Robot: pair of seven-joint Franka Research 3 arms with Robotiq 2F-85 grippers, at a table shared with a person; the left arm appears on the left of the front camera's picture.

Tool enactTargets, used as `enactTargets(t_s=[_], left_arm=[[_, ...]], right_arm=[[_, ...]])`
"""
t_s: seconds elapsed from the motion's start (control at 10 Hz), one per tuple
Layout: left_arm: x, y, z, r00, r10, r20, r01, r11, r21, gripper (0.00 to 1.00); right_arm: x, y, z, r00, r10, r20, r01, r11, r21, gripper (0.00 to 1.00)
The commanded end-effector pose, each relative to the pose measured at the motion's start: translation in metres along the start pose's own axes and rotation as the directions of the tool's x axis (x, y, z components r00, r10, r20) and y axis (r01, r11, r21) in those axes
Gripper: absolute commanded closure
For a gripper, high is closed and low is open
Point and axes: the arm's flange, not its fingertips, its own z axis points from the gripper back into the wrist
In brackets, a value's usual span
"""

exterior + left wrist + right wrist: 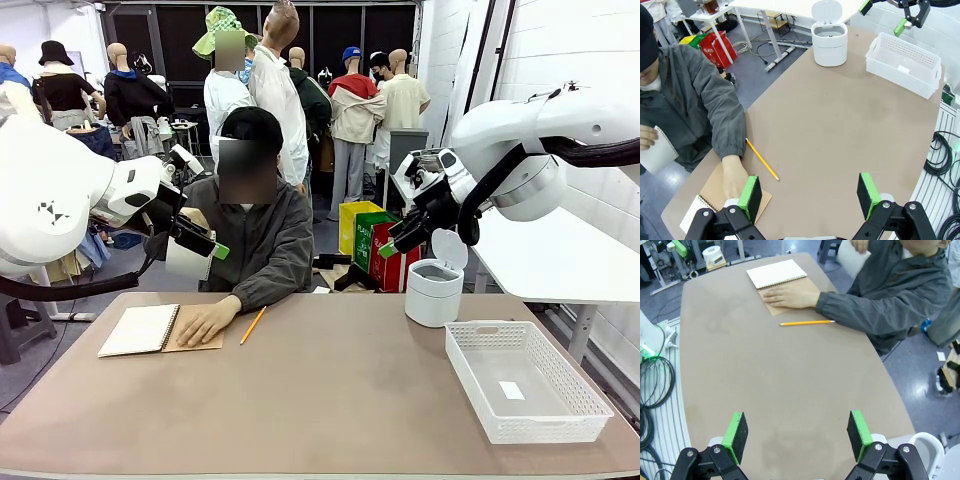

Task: Sort the paper based on its condition.
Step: If a person hands you a paper, place it in the Organizing basket , and if it's crumpled, put it in the Trash can.

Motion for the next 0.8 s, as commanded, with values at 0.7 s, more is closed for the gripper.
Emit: enactTargets(t_s=[0.7], left_arm=[[-0.001, 0.0004, 0.0, 1.0, 0.011, -0.003, -0.011, 1.0, -0.006, 0.0]], right_arm=[[0.0007, 0.0004, -0.0007, 1.0, -0.006, 0.019, 0.006, 1.0, -0.009, 0.0]])
